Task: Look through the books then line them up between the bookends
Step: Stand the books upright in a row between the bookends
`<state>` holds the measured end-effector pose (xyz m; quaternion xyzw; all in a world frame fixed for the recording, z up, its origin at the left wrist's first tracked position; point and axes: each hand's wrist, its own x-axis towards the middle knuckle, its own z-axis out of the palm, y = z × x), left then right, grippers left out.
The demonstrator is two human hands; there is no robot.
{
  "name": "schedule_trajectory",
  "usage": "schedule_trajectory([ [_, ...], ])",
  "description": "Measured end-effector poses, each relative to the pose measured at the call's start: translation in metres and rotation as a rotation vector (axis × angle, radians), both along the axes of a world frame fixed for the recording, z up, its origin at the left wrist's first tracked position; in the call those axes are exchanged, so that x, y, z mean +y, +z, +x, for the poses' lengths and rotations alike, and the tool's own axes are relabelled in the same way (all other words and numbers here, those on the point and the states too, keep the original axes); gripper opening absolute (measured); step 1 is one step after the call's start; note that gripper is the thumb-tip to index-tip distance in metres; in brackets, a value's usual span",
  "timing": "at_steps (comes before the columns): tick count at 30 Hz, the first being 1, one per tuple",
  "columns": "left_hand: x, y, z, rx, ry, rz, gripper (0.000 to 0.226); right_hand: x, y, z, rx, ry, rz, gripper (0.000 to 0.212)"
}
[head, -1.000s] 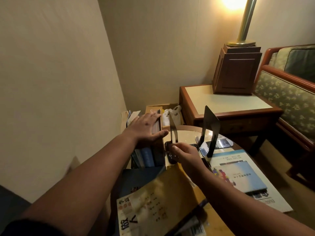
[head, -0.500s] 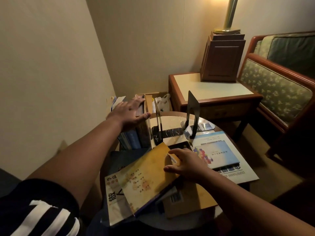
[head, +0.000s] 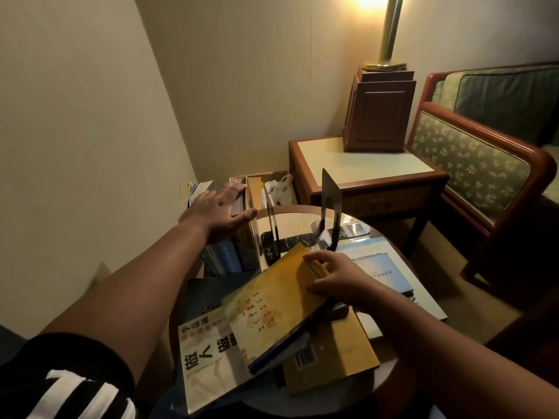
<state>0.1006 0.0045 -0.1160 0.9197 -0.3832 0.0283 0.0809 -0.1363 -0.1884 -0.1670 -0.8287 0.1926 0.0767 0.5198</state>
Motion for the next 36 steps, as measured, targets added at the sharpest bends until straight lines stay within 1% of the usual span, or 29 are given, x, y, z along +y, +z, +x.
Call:
schedule_trajectory([
  [3, 0.0, -0.002, 0.003, 0.004, 0.0, -0.012, 0.107, -0.01, 0.019, -0.005, -0.096, 0.001, 0.163, 0.058],
  [5, 0.0, -0.003, 0.006, 0.013, 0.008, -0.018, 0.103, -0.009, 0.032, -0.003, -0.187, 0.021, 0.148, 0.055],
  [6, -0.001, -0.004, 0.008, 0.021, 0.011, -0.021, 0.1, -0.006, 0.04, -0.001, -0.225, 0.023, 0.078, 0.055],
  [9, 0.0, -0.007, 0.011, 0.032, 0.009, -0.021, 0.098, 0.008, 0.065, 0.007, -0.362, 0.039, -0.283, 0.057],
  [10, 0.001, -0.007, 0.012, 0.033, 0.009, -0.021, 0.099, 0.012, 0.073, 0.009, -0.399, 0.044, -0.373, 0.058],
  [12, 0.001, -0.008, 0.012, 0.033, 0.018, -0.023, 0.102, 0.019, 0.091, 0.012, -0.441, 0.038, -0.487, 0.06],
  [15, 0.0, -0.006, 0.011, 0.034, 0.019, -0.019, 0.109, 0.024, 0.114, 0.024, -0.476, -0.004, -0.579, 0.061],
  [18, 0.001, -0.006, 0.011, 0.023, 0.009, -0.033, 0.106, 0.031, 0.133, 0.037, -0.506, -0.024, -0.584, 0.061],
  [20, 0.001, -0.008, 0.012, 0.014, -0.004, -0.029, 0.108, 0.038, 0.14, 0.047, -0.523, -0.023, -0.61, 0.063],
  [23, -0.001, -0.006, 0.012, 0.041, 0.009, -0.035, 0.11, 0.048, 0.143, 0.065, -0.545, -0.021, -0.669, 0.064],
  [26, -0.002, -0.005, 0.01, 0.052, 0.021, -0.044, 0.111, 0.055, 0.141, 0.081, -0.543, -0.01, -0.713, 0.061],
  [29, 0.0, -0.008, 0.01, -0.021, -0.007, -0.047, 0.097, 0.058, 0.129, 0.097, -0.534, -0.051, -0.652, 0.056],
  [31, 0.002, -0.011, 0.012, -0.021, -0.005, -0.05, 0.09, 0.059, 0.118, 0.107, -0.546, -0.095, -0.601, 0.052],
  [32, 0.003, -0.012, 0.014, -0.002, 0.018, -0.056, 0.089, 0.059, 0.112, 0.111, -0.555, -0.113, -0.573, 0.049],
  [34, 0.003, -0.012, 0.016, 0.049, 0.072, -0.076, 0.094, 0.059, 0.099, 0.117, -0.574, -0.136, -0.513, 0.042],
  [36, 0.003, -0.013, 0.017, 0.043, 0.052, -0.059, 0.102, 0.059, 0.084, 0.122, -0.587, -0.163, -0.464, 0.038],
])
